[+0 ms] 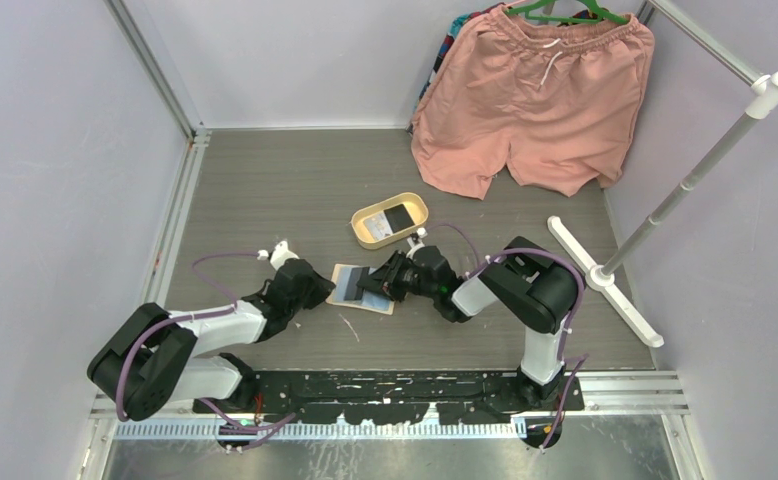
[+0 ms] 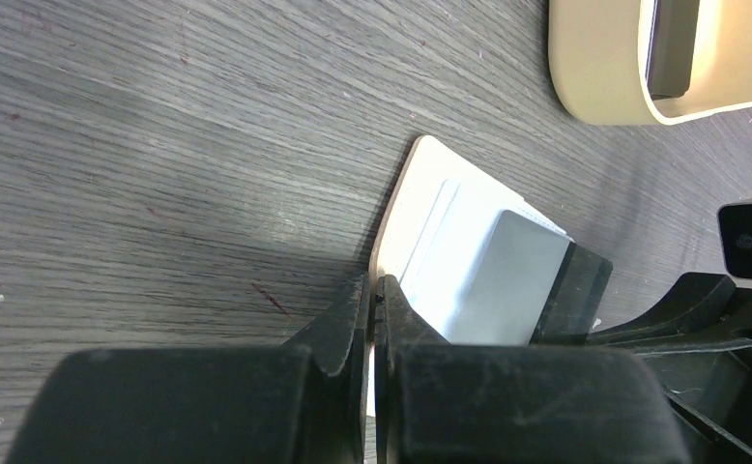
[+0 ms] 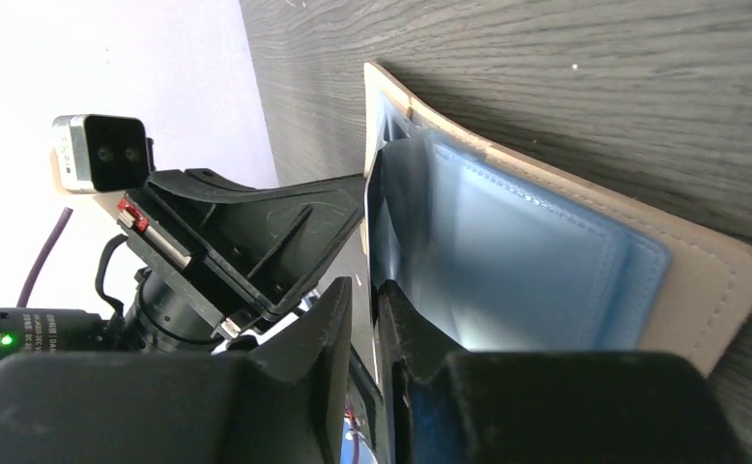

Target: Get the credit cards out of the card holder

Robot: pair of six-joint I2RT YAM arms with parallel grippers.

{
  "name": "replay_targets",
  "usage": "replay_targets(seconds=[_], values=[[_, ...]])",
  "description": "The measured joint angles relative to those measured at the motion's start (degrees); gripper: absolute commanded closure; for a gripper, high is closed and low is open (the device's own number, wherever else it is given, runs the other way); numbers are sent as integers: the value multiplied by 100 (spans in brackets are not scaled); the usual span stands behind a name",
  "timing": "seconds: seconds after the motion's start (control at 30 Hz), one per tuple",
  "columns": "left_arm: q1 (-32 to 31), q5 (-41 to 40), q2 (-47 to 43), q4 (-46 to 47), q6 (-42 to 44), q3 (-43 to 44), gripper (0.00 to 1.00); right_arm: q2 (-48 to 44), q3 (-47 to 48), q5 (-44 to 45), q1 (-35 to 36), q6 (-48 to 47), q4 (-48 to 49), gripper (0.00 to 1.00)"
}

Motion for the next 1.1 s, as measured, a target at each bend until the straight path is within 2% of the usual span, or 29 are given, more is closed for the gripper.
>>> replay_targets(seconds=[0.07, 0.17, 0.47, 0.63, 0.77, 0.87, 0.93, 1.0, 1.1], values=[[0, 2, 0, 0, 0, 2, 100, -2, -9, -7, -2, -2, -66, 82], [-2, 13, 11, 0, 0, 11, 100, -13, -28, -13, -9, -22, -142, 98], [-2, 28, 24, 2, 0, 15, 100, -319, -116, -83, -83, -175, -632, 99], [-2, 28, 22, 2, -2, 15, 100, -942, -374, -103, -247, -455, -1276, 99], [-2, 26, 22, 2, -2, 15, 100, -1690, -323, -199, -516, -1165, -2551, 99], [-4, 28, 22, 2, 0, 15, 100, -2144, 136, -494, -905, -2081, -3856, 99], [-4, 26, 22, 2, 0, 15, 100, -2240, 780, -671, -1158, -2820, -4819, 99], [-4, 28, 22, 2, 0, 15, 100, -2138, 1945, -804, -1377, -3727, -6192, 98], [-4, 31, 24, 0, 9, 22, 100, -1836, 3718, -1062, -1641, -4929, -7514, 95]])
